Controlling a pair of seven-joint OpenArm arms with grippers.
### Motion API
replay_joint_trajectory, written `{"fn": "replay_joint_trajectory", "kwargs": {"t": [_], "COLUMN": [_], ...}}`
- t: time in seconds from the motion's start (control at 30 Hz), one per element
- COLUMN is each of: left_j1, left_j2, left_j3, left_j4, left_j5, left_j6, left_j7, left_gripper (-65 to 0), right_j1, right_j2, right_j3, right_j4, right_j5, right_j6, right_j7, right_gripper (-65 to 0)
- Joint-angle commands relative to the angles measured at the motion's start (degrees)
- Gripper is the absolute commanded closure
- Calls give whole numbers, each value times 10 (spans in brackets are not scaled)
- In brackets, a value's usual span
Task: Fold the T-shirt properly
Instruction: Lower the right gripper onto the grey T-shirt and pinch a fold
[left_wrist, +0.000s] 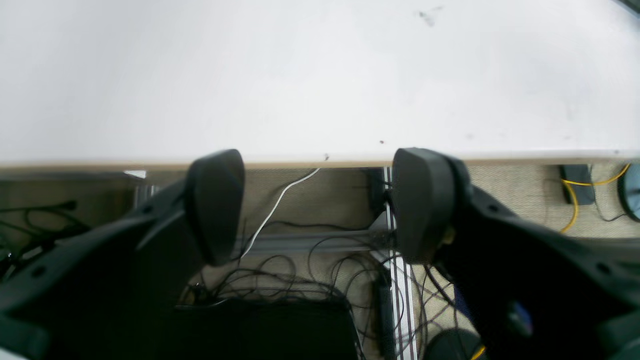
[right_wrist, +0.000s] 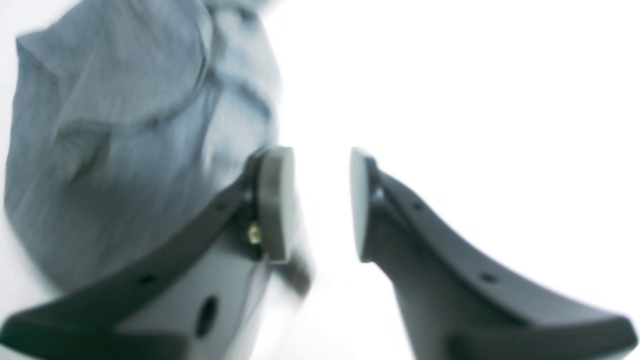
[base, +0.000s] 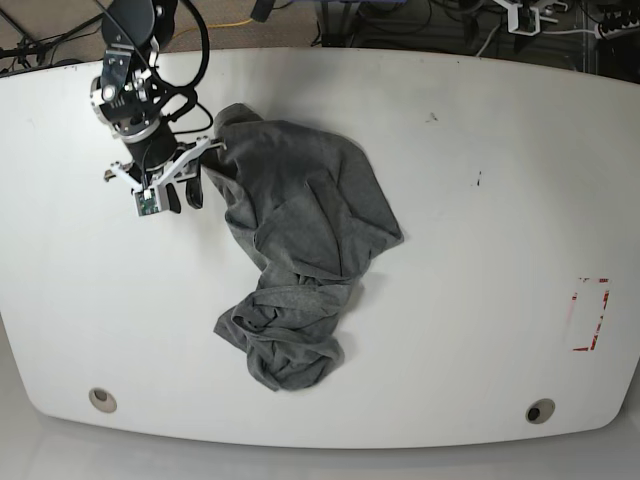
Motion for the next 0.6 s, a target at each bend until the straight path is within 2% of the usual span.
{"fn": "replay_joint_trajectory", "kwargs": {"t": [0.0, 0.1, 0.37, 0.47, 0.57], "left_j1": [-1, -10, -29, -31, -32], "left_j2": [-2, -2, -2, -3, -6], "left_j3": [-2, -2, -2, -2, -2], "left_j4": [8, 8, 8, 7, 7], "left_j5": [0, 0, 0, 1, 1], "left_j6": [1, 1, 1, 1, 1], "left_j7": [-13, -12, -12, -12, -12], "left_gripper": [-435, -435, -435, -431, -429], "right_j1": [64, 119, 253, 306, 361], "right_j2": [6, 5, -7, -9, -23], "right_j3": [3, 3, -21, -20, -16], "right_j4": [-14, -45, -183, -264, -351], "right_j5": [9, 10, 10, 10, 10], "right_j6": [1, 8, 15, 15, 15], "right_j7": [-21, -44, -57, -55, -45], "right_gripper": [-330, -414, -409, -409, -409]}}
